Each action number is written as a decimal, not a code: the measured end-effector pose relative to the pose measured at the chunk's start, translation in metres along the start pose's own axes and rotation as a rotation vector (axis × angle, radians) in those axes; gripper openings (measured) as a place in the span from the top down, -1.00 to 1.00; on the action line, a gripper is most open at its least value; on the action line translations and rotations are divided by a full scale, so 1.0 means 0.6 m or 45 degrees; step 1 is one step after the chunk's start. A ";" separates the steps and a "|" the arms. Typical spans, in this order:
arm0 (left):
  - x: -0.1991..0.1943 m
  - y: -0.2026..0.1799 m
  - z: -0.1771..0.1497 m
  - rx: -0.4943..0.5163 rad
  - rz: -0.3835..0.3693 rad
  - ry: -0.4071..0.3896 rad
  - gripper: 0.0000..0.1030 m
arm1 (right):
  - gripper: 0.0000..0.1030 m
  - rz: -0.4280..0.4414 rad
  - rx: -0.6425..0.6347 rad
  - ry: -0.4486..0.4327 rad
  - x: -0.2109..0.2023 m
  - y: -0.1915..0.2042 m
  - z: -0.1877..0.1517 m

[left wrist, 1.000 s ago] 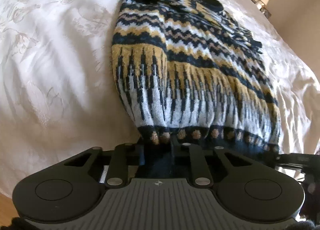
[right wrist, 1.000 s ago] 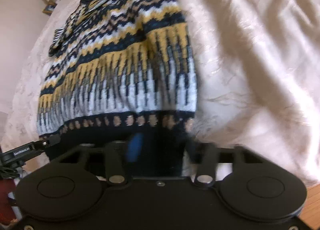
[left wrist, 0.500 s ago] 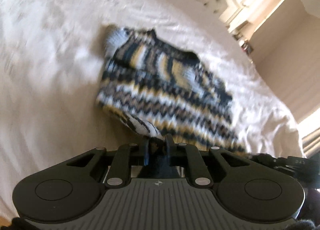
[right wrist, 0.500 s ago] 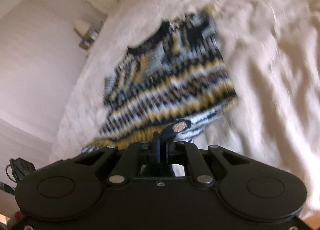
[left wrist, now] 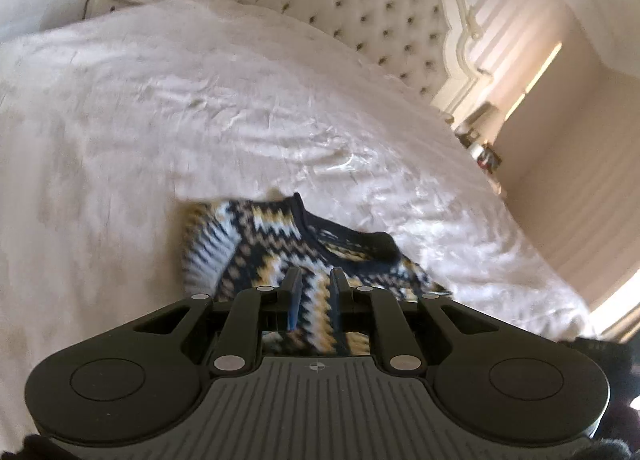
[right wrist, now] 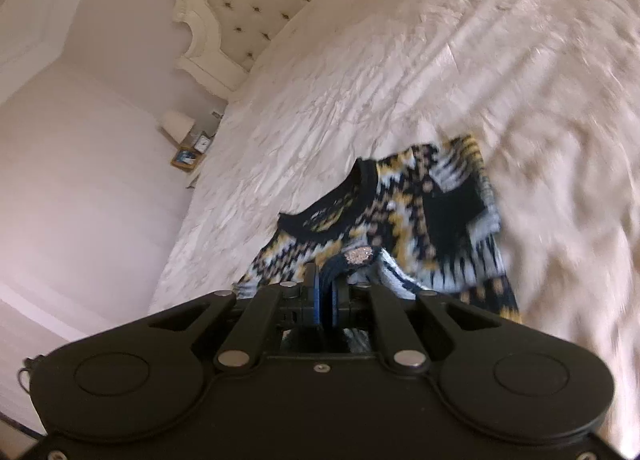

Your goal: Fold small clothes

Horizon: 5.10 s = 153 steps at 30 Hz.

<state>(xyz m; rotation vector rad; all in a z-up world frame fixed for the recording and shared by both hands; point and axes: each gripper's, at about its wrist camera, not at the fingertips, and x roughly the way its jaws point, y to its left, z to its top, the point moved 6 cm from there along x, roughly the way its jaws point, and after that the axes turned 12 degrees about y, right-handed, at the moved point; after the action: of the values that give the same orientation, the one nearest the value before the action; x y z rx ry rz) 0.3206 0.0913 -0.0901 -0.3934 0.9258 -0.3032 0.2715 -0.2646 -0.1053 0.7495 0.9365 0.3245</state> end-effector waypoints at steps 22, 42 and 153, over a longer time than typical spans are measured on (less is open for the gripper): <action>0.239 -0.006 -0.089 0.457 0.024 0.592 0.12 | 0.72 -0.215 0.146 0.056 0.058 -0.065 0.005; 0.053 -0.052 0.004 0.285 0.095 0.052 0.84 | 0.72 -0.055 0.072 0.039 0.021 -0.021 0.056; 0.148 0.068 -0.059 0.023 0.224 0.360 0.88 | 0.77 -0.469 -0.302 0.404 0.156 -0.095 0.041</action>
<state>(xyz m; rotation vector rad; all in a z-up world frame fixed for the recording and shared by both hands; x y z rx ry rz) 0.3453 0.0838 -0.1906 -0.2531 1.2258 -0.2087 0.3413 -0.2634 -0.1934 0.3012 1.2866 0.2262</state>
